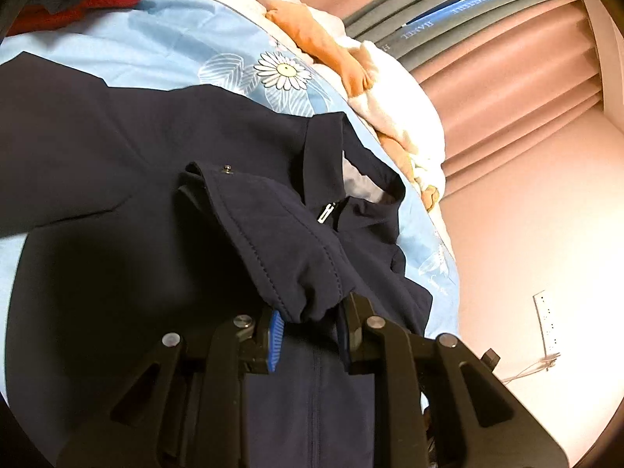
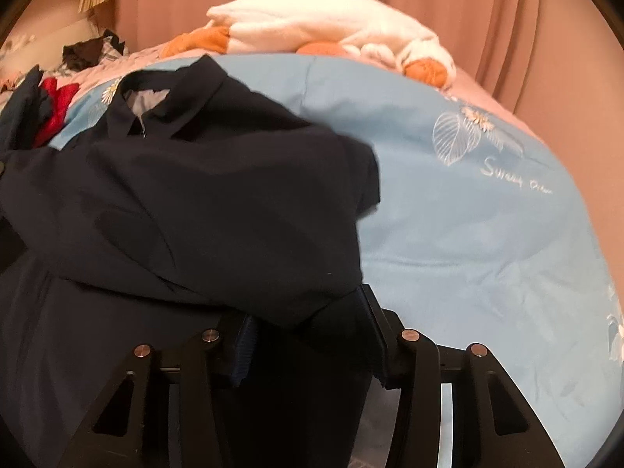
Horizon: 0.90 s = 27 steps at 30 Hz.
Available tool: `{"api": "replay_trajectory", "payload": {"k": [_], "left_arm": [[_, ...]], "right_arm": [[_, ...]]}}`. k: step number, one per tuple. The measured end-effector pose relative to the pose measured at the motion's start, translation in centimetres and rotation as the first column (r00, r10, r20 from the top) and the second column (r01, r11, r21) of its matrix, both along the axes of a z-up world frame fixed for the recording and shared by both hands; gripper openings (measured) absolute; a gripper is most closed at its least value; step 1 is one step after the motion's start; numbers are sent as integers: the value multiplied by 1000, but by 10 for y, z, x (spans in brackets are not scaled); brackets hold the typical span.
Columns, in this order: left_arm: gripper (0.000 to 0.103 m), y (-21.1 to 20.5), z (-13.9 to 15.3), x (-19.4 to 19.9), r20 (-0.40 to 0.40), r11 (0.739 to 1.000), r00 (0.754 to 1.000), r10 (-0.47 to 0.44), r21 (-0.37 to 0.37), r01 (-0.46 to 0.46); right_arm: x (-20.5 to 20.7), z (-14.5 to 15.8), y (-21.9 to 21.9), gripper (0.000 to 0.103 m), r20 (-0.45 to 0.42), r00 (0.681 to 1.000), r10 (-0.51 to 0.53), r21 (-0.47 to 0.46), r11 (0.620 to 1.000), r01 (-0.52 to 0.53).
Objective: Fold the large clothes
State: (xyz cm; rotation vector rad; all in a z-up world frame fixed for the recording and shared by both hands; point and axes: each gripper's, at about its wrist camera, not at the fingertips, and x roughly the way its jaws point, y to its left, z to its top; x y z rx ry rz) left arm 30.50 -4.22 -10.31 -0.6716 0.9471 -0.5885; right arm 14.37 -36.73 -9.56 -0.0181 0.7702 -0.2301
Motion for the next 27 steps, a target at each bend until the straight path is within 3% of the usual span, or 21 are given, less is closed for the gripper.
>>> {"api": "replay_trajectory", "payload": {"k": [2, 5, 7, 10, 12, 14, 16, 17, 18, 22, 24, 27], "left_arm": [[22, 11, -4, -7, -14, 1000, 1000, -13, 13, 14], [22, 11, -15, -9, -39, 1000, 999, -20, 2, 20], [23, 16, -17, -14, -7, 999, 999, -35, 20, 35], [23, 9, -27, -17, 44, 980, 994, -98, 175, 89], [23, 2, -31, -17, 68, 953, 987, -146, 278, 122], [24, 0, -29, -20, 92, 940, 976, -199, 298, 164], [31, 3, -26, -28, 112, 920, 960, -255, 333, 206], [38, 6, -28, -29, 102, 911, 959, -264, 353, 213], [47, 12, -33, -30, 72, 902, 963, -261, 373, 216], [47, 44, -42, -36, 6, 927, 979, -205, 321, 192], [51, 63, -39, -38, 10, 955, 987, -163, 254, 155], [60, 72, -32, -28, 13, 974, 994, -113, 198, 108]], "right_arm": [[0, -1, -2, 23, -1, 1000, 22, 15, 1000, -22], [-4, 0, -1, 14, 10, 999, 37, 8, 999, -37], [-9, 3, -8, 14, 28, 999, 40, 57, 998, -41], [-12, 2, -26, 14, 43, 998, 51, 168, 984, -58], [-7, -7, -31, 14, 4, 999, 48, 184, 982, -48], [-5, -11, -29, 17, -18, 999, 48, 154, 987, -45], [-6, -10, -36, 26, -24, 999, 37, 194, 981, -31], [-7, -9, -42, 34, -30, 999, 14, 220, 976, -7], [-9, -8, -48, 37, -40, 999, -5, 245, 969, 14], [-22, -1, -50, 38, -77, 997, -1, 270, 963, 22], [-35, 12, -49, 38, -51, 998, 29, 275, 961, -14], [-45, 31, -52, 39, 3, 999, 51, 300, 953, -50]]}}
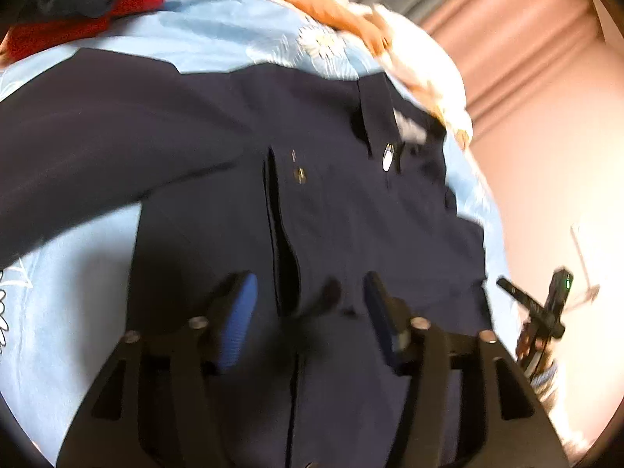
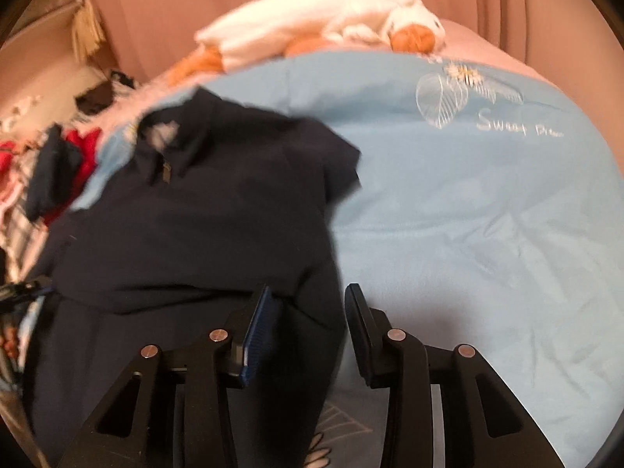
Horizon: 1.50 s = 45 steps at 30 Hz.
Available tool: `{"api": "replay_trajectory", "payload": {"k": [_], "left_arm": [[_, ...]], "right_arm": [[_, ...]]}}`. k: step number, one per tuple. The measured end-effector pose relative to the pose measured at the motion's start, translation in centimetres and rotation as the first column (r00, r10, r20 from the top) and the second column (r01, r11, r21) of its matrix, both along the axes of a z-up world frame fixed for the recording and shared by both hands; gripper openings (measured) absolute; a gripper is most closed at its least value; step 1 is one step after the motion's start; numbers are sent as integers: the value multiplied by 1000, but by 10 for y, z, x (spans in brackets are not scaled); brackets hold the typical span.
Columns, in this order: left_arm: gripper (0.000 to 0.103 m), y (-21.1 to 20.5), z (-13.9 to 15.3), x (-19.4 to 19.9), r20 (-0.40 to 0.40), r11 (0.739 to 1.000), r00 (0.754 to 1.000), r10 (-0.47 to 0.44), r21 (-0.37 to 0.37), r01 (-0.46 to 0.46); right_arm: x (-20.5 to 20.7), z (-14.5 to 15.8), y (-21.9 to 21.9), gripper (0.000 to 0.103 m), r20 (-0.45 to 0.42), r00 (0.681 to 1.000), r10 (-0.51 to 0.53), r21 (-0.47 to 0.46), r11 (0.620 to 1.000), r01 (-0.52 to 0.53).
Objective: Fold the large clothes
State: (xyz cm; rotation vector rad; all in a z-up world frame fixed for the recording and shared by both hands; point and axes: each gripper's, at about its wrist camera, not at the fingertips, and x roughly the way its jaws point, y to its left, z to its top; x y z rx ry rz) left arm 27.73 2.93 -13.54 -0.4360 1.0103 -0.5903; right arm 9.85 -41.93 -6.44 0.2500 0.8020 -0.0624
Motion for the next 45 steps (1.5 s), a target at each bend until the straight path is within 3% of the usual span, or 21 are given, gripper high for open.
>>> {"api": "replay_trajectory", "payload": {"k": [2, 6, 9, 11, 13, 14, 15, 16, 18, 22, 24, 27, 29, 31, 32, 34, 37, 40, 42, 45], "left_arm": [[60, -6, 4, 12, -9, 999, 1000, 3, -36, -3], [60, -29, 2, 40, -59, 999, 998, 9, -47, -12], [59, -45, -12, 57, -137, 997, 991, 0, -79, -11], [56, -50, -13, 62, -141, 997, 990, -3, -82, -8], [23, -54, -12, 65, -125, 997, 992, -19, -83, 8], [0, -57, -12, 66, -126, 997, 992, -30, -80, 20], [0, -60, -10, 65, -112, 998, 993, -36, -54, 30], [0, -62, -9, 65, -94, 998, 994, -47, -43, 43], [0, -66, 2, 56, -29, 996, 996, -82, -18, 82], [0, -70, 21, 47, 84, 993, 989, -118, -20, 120], [0, -73, 19, 49, 79, 992, 989, -124, 1, 124], [0, -77, 4, 53, 44, 991, 992, -120, 64, 117], [0, -79, -8, 54, 4, 987, 994, -108, 124, 106], [0, -75, -9, 51, -2, 988, 995, -105, 116, 104], [0, -72, -4, 49, 10, 988, 995, -102, 114, 101], [0, -69, 13, 42, 59, 988, 992, -109, 113, 102], [2, -72, 32, 34, 111, 989, 983, -144, 61, 138], [3, -91, 30, 29, 94, 978, 974, -205, 44, 202], [2, -110, 16, 25, 64, 962, 964, -259, 104, 251], [2, -119, -4, 17, 15, 936, 954, -299, 199, 290]], "right_arm": [[2, 13, -5, 50, 34, 999, -21, 49, 999, 19], [30, 23, -10, 53, 50, 996, -71, 132, 989, 63], [63, 15, -8, 53, -36, 988, -153, 105, 982, 156], [83, 4, -17, 53, -85, 976, -199, 176, 961, 212], [92, -4, -24, 53, -114, 965, -234, 228, 940, 255], [95, -8, -26, 48, -128, 962, -241, 245, 933, 266], [101, -12, -26, 35, -151, 957, -248, 245, 928, 279], [102, -15, -26, 10, -150, 959, -242, 259, 926, 274], [99, -18, -24, 8, -143, 963, -227, 274, 926, 259], [79, -7, -38, 6, -17, 971, -237, 374, 899, 226], [65, -10, -55, 5, 9, 956, -292, 433, 863, 259], [68, -24, -70, 6, -28, 946, -324, 460, 836, 300], [71, -36, -66, 6, -84, 945, -315, 427, 846, 320], [68, -35, -66, 7, -87, 946, -312, 421, 849, 318], [68, -31, -68, 15, -88, 947, -310, 432, 844, 316], [64, -19, -69, 21, -68, 944, -322, 405, 856, 321], [58, 9, -55, 22, 27, 948, -316, 290, 910, 295], [60, 15, -30, 22, 54, 982, -182, 305, 939, 157], [66, 9, -5, 22, 26, 997, -68, 277, 959, 58], [65, -8, 21, 22, -68, 998, 17, 165, 986, -6]]}}
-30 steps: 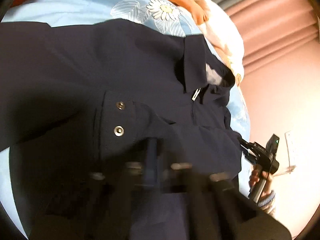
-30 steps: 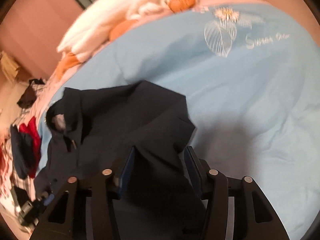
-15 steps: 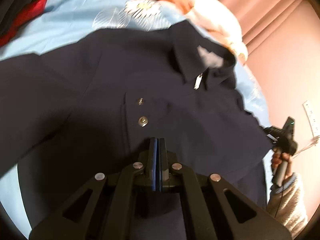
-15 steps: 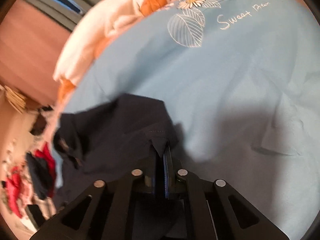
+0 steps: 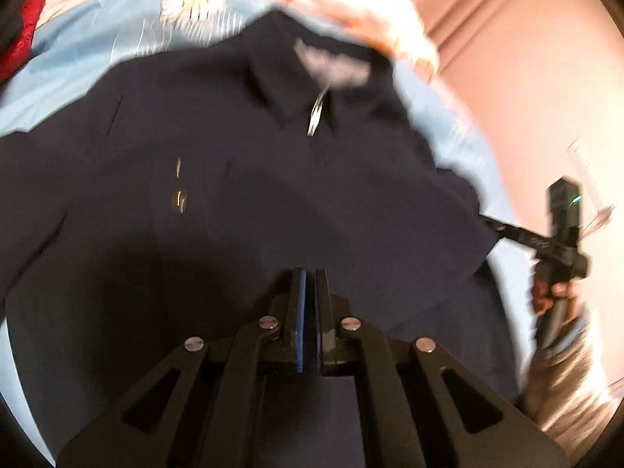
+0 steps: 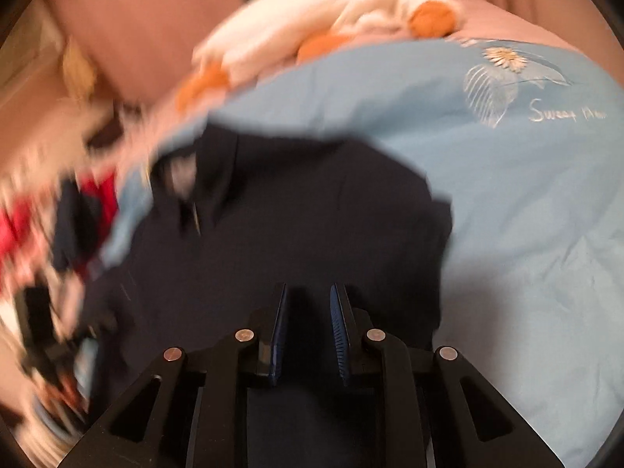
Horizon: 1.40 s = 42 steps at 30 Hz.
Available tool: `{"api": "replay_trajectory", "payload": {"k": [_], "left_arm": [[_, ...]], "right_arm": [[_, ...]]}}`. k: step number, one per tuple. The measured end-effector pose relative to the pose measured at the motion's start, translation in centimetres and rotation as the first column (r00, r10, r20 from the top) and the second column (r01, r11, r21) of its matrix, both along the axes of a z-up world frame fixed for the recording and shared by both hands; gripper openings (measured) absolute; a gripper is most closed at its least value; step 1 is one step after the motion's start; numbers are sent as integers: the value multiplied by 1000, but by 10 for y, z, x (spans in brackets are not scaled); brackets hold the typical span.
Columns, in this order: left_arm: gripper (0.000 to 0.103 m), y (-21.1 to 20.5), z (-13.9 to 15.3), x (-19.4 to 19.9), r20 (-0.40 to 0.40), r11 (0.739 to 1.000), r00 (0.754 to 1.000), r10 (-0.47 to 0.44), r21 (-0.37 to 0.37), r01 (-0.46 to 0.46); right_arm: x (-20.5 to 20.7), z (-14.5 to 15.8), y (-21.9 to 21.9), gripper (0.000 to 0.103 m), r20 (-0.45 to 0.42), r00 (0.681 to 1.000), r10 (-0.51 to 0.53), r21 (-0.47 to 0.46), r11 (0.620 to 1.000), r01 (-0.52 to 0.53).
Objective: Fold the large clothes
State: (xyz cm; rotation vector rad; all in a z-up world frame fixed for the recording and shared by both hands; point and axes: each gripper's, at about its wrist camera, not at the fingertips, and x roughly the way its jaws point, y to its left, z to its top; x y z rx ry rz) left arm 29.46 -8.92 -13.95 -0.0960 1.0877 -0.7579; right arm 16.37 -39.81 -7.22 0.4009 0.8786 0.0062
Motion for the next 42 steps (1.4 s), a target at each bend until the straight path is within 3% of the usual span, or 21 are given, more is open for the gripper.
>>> {"api": "replay_trajectory", "payload": {"k": [1, 3, 7, 11, 13, 15, 20, 22, 25, 27, 28, 31, 34, 36, 37, 39, 42], "left_arm": [[2, 3, -10, -4, -8, 999, 1000, -17, 44, 18], [2, 12, -18, -8, -26, 999, 999, -27, 45, 28], [2, 31, -10, -10, -36, 1000, 999, -4, 27, 5], [3, 35, 13, -13, 10, 1000, 1000, 2, -22, -2], [6, 35, 23, -9, 15, 997, 1000, 17, -77, -16], [18, 29, 22, -5, 13, 996, 999, 32, -84, -31], [20, 17, -12, 1, -68, 998, 995, 66, -13, -68], [20, 21, -9, -3, -62, 996, 995, 81, -22, -82], [38, 36, 8, -12, -40, 992, 993, 113, -58, -115], [75, 58, 26, -24, 9, 981, 984, 179, -79, -178], [83, 68, 31, -29, 18, 975, 978, 207, -90, -205], [86, 121, 45, -50, 5, 931, 946, 324, -183, -317], [86, 185, 50, -75, -12, 859, 883, 468, -229, -458], [88, 239, 45, -98, -45, 774, 806, 590, -254, -580], [89, 257, 42, -106, -65, 741, 780, 623, -269, -615], [90, 308, 26, -132, -151, 616, 679, 719, -316, -722], [90, 350, 7, -159, -223, 492, 571, 790, -324, -808]], "right_arm": [[-3, -10, 5, 21, -48, 999, 22, -38, 999, -24], [-8, -29, 11, 21, -118, 992, 43, -102, 993, -55], [-19, -30, 7, 20, -86, 994, 66, -98, 992, -74], [-22, -12, 5, 20, -37, 998, 54, -85, 995, -57], [-23, -2, 8, 22, 13, 998, 59, -77, 995, -58], [-13, -1, 14, 31, 37, 998, 52, -58, 997, -49], [9, -39, 35, 33, -89, 995, 39, -130, 990, -50], [11, -39, 41, 33, -81, 996, 25, -137, 990, -36], [6, -28, 41, 34, -67, 998, 13, -89, 996, -19], [-1, -16, 48, 36, -41, 999, 17, -85, 996, -20], [-5, -11, 52, 42, -28, 999, 21, -83, 996, -23], [-24, 6, 67, 47, 30, 998, 52, -57, 997, -50], [-41, 14, 87, 47, 71, 993, 93, -35, 995, -91], [-50, 18, 101, 47, 97, 987, 126, -13, 992, -125], [-54, 20, 109, 48, 106, 984, 143, -1, 990, -144], [-58, 24, 123, 50, 126, 977, 171, 16, 985, -174], [-68, 27, 143, 50, 139, 965, 220, 26, 974, -226]]}}
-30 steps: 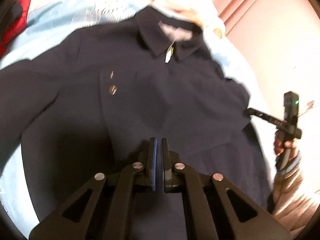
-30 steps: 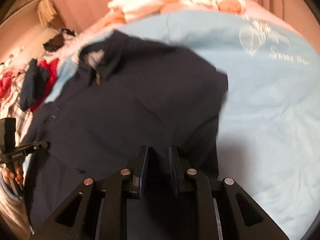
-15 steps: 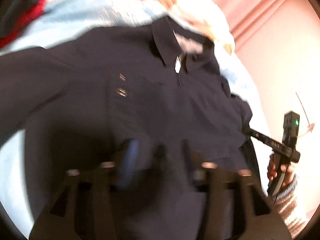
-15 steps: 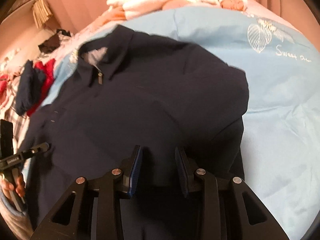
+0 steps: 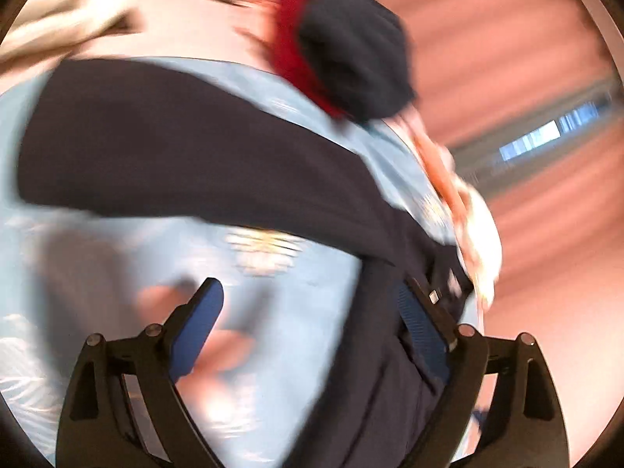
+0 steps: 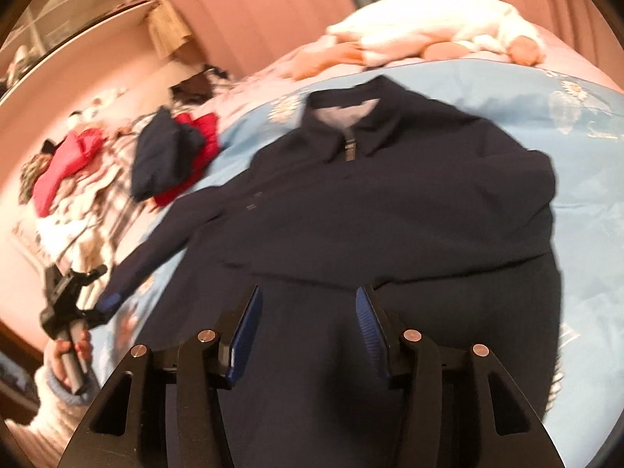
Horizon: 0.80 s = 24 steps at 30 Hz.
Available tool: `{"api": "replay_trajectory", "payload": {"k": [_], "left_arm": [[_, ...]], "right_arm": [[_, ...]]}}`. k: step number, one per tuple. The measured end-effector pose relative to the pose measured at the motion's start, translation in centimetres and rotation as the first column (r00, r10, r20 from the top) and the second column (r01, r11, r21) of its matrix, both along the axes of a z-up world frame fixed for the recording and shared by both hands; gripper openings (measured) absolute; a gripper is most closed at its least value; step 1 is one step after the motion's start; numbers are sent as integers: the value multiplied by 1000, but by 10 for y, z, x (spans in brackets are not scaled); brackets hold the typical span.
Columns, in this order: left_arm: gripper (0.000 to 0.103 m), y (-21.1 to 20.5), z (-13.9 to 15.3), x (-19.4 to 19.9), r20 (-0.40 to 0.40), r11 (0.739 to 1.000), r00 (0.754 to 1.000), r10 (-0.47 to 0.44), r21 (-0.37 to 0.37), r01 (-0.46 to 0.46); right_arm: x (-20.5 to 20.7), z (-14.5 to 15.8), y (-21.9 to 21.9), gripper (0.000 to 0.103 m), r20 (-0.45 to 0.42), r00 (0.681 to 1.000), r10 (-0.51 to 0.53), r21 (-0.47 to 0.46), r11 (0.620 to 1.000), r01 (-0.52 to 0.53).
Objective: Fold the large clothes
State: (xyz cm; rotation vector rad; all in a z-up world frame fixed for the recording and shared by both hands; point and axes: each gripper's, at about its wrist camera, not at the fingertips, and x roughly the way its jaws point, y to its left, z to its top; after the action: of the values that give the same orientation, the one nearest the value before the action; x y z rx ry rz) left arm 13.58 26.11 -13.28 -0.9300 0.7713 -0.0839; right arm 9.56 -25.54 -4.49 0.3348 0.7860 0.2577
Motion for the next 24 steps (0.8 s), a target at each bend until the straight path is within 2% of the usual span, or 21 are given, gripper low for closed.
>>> {"api": "replay_trajectory", "payload": {"k": [4, 7, 13, 22, 23, 24], "left_arm": [[90, 33, -23, -22, -13, 988, 995, 96, -120, -97], [90, 36, -29, -22, -7, 975, 989, 147, -170, -146], [90, 40, -28, -3, 19, 967, 979, 202, -163, -196], [88, 76, -30, 15, 9, 914, 926, 378, -161, -372], [84, 78, -29, 17, 1, 911, 921, 390, -142, -386], [67, 81, -27, 21, -17, 911, 917, 399, -111, -398]], "right_arm": [[-9, -3, 21, 50, 3, 998, 59, 12, 998, -59], [-10, -6, 33, 50, -9, 997, 73, 32, 997, -72], [-19, -6, 34, 50, -21, 997, 71, 36, 997, -70], [-14, -22, 25, 50, -74, 997, 23, 32, 999, -21], [-13, -23, 24, 50, -78, 997, 18, 36, 999, -15], [-12, -24, 24, 50, -78, 997, 15, 39, 999, -12]]}}
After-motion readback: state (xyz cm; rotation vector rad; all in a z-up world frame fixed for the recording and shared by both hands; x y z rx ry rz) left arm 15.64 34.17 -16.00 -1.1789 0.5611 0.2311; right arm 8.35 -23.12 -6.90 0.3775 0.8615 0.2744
